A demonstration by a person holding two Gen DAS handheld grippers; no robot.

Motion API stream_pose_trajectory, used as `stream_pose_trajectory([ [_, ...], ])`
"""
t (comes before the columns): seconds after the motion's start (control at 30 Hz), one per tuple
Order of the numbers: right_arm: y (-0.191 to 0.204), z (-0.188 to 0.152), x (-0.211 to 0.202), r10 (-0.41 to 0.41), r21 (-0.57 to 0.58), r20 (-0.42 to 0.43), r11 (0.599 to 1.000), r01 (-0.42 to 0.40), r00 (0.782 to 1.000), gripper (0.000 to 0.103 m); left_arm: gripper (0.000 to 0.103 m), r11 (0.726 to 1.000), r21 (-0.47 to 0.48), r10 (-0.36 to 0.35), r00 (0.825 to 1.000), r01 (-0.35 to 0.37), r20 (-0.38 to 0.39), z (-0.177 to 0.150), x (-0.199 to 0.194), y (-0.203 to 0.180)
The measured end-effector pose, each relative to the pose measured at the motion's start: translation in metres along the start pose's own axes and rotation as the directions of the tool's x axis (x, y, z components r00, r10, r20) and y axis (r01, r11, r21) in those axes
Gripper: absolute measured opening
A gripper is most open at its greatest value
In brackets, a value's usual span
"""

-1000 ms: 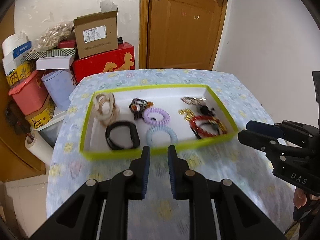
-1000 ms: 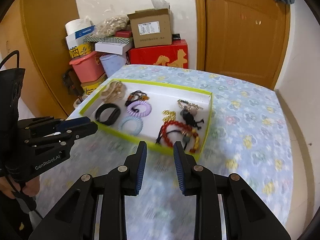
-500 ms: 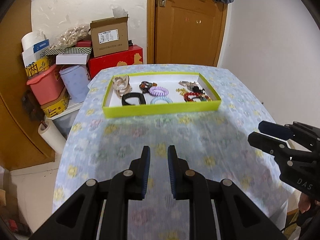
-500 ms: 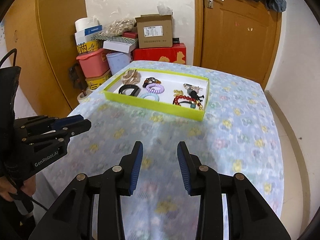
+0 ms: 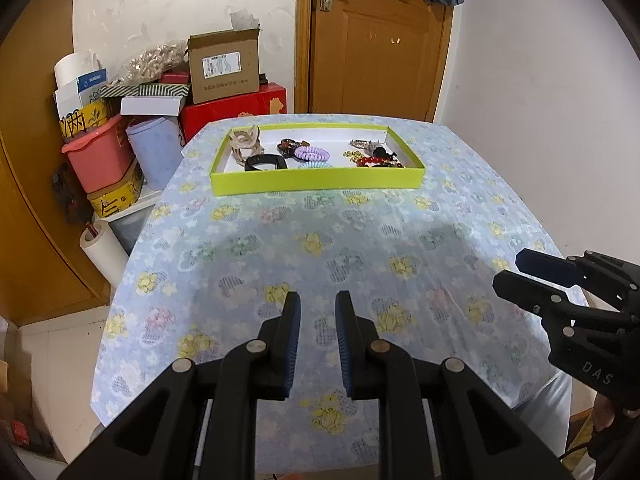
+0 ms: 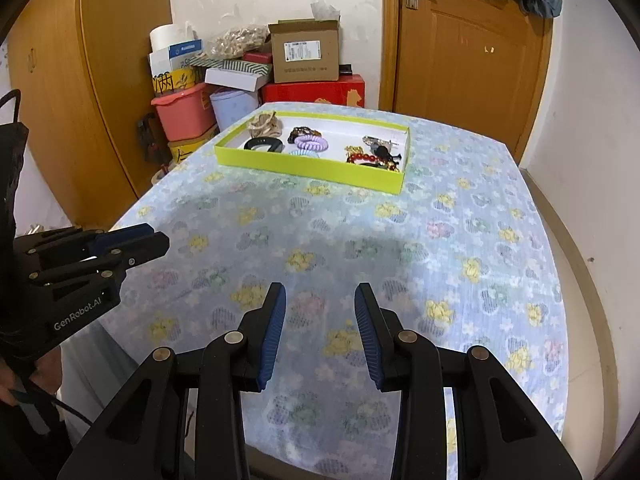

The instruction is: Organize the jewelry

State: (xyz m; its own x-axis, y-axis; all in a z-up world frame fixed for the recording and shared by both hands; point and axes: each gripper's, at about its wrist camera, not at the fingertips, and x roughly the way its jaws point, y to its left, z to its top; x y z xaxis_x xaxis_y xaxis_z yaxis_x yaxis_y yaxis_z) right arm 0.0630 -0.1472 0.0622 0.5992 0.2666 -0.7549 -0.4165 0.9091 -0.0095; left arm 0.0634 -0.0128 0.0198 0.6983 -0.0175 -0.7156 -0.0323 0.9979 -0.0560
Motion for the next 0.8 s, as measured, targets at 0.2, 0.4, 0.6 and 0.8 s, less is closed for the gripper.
stream_pose_trajectory([
  [0.2,-0.002,0.001,0.006,-0.009,0.004,-0.009,1.0,0.009,1.0,0.037,0.019,1.0,-0.008,-0.007,1.0,0.007,-0.02,0.0,0.009,0.0],
  [0.4,-0.004,0.003,0.014,-0.009,0.006,-0.02,1.0,0.009,1.0,0.037,0.019,1.0,-0.018,-0.003,0.999,0.003,-0.033,0.001,0.017,0.003],
  [0.6,-0.003,0.004,0.018,-0.007,0.002,-0.027,1.0,0.007,1.0,0.037,0.019,1.0,-0.015,0.009,0.999,-0.009,-0.046,0.001,0.023,0.004],
  [0.8,-0.004,0.005,0.022,-0.006,0.005,-0.033,1.0,0.006,0.999,0.037,0.019,1.0,-0.009,0.005,0.998,-0.006,-0.055,0.001,0.028,0.002],
])
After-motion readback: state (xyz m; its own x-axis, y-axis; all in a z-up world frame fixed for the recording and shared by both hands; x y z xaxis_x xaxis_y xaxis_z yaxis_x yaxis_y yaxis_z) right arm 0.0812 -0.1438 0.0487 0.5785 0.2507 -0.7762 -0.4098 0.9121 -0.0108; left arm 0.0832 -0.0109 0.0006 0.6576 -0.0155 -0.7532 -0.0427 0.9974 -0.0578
